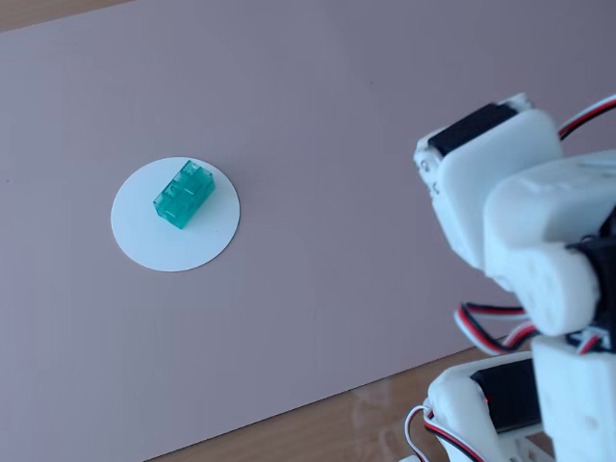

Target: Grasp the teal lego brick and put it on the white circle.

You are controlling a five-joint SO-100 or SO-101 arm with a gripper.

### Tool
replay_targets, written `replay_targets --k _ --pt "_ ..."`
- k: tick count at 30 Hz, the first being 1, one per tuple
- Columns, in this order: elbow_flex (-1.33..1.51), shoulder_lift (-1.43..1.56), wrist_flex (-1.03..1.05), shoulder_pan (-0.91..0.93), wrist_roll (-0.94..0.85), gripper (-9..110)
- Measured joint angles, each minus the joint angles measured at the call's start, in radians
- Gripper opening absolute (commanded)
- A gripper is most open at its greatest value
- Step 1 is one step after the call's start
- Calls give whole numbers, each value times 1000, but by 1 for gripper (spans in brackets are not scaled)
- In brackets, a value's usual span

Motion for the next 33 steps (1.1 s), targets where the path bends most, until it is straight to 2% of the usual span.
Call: replay_targets --k 17,33 --pt "391 281 -95 -86 2 0" --pt "463 353 -83 -72 -14 0"
